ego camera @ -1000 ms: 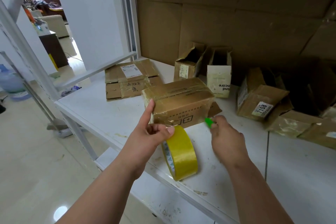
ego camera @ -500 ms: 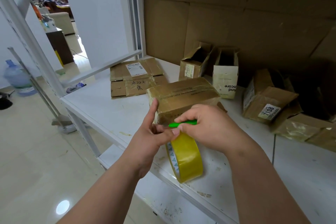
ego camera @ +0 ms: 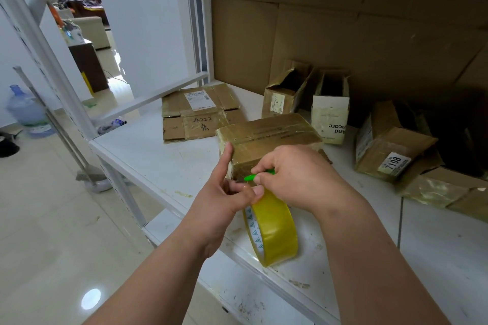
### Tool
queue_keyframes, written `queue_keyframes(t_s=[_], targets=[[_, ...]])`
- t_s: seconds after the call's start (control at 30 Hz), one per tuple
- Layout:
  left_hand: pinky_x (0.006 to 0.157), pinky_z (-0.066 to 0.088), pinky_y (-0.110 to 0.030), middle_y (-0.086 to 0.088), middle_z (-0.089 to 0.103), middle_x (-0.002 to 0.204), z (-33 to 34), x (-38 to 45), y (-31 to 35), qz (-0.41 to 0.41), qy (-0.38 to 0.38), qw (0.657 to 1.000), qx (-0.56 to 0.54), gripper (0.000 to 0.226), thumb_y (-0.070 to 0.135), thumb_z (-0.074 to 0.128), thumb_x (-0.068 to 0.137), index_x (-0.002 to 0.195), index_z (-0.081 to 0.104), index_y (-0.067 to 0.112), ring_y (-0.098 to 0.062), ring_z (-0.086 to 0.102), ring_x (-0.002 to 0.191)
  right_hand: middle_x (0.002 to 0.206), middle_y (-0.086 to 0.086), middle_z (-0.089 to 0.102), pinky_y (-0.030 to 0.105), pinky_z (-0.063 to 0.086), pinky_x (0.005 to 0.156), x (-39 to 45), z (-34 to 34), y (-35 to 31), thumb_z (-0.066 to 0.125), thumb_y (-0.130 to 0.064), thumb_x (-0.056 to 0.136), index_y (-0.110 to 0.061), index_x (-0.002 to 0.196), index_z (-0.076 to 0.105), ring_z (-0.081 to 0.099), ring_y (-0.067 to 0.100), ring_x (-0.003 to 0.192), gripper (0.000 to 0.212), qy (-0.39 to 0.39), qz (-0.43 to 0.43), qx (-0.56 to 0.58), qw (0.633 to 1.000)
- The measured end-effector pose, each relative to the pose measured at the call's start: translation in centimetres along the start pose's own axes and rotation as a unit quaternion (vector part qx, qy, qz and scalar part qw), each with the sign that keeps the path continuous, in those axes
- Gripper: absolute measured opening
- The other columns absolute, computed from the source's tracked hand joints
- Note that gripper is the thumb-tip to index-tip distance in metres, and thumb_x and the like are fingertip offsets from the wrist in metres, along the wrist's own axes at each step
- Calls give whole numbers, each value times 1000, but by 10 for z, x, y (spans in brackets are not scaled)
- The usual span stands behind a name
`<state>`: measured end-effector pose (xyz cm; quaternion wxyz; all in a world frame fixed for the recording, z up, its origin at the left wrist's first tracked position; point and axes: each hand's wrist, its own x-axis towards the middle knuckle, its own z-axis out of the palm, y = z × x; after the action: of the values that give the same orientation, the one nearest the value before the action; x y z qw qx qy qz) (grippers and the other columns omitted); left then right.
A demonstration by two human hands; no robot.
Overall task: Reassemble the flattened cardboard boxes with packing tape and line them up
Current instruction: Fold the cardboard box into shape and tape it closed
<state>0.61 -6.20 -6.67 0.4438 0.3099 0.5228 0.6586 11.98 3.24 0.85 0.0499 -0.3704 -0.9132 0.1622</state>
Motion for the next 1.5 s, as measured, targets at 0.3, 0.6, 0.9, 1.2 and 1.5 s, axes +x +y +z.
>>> queue_keyframes(t_s=[0.3, 0.6, 0.9, 1.2, 1.5], targets=[[66, 47, -4, -6, 57, 72, -1, 3, 0, 3, 14, 1000, 9, 95, 0, 75, 80, 151, 28, 41, -11, 65, 80, 102, -10, 70, 35, 53, 86, 4, -4, -3, 61, -41, 92, -39, 107, 72, 62, 15, 96, 19, 4, 11, -37, 999], [68, 49, -6, 1, 57, 65, -3, 3, 4, -5, 14, 999, 32, 94, 0, 75, 80, 151, 28, 41, -6, 65, 72, 106, -8, 70, 33, 53, 86, 11, 1, -6, 66, -39, 89, -37, 110, 71, 63, 19, 100, 22, 7, 5, -69, 998], [117, 32, -46, 0, 61, 67, -5, 3, 9, -28, 19, 998, 44, 96, 5, 76, 79, 151, 25, 43, -15, 69, 86, 102, -11, 68, 28, 50, 80, 2, 3, 52, 64, -37, 90, -34, 98, 74, 60, 14, 94, 13, 18, 99, -10, 995], [118, 30, -50, -2, 64, 69, 1, 4, 7, -20, 3, 1000, 3, 103, 9, 75, 72, 154, 20, 40, -19, 69, 93, 130, -1, 52, 38, 32, 95, -13, 70, 85, 47, -34, 98, -43, 138, 44, 51, 23, 120, 41, -20, 223, -27, 974], [117, 33, -47, 2, 61, 70, 3, 0, 6, -5, 2, 1000, 2, 107, 15, 78, 64, 153, 23, 38, -14, 65, 90, 116, -13, 63, 32, 44, 96, -11, 56, 51, 54, -38, 97, -31, 114, 68, 56, 13, 114, 23, 116, 189, 320, 921]])
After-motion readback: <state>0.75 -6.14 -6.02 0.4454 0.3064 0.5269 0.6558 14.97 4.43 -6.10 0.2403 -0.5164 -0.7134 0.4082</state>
